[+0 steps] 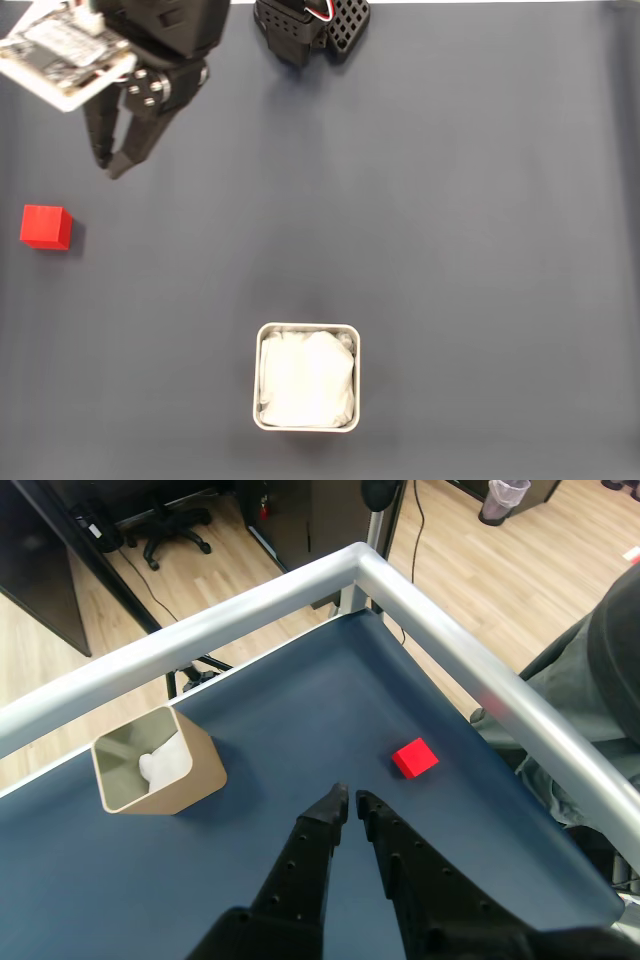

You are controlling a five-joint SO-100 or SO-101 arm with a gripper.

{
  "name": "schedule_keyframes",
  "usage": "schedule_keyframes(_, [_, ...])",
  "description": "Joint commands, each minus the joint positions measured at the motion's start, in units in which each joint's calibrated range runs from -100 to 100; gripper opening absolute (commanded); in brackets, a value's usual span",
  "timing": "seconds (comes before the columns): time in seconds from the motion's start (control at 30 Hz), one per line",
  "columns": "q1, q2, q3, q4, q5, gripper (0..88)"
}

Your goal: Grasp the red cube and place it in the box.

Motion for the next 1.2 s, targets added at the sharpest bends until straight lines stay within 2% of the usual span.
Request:
schedule_keyframes(0.0, [2.4, 0.9, -2.7, -1.8, 0.0, 1.0])
schedule_keyframes(0.4, [7.8, 7.0, -2.0, -6.4, -0.5, 1.2])
schedule_keyframes(0.73, [11.3, 12.2, -1.4, -9.8, -1.3, 11.1])
schedule_keyframes(1.17, [14.2, 16.5, 3.9, -15.4, -1.3, 19.3])
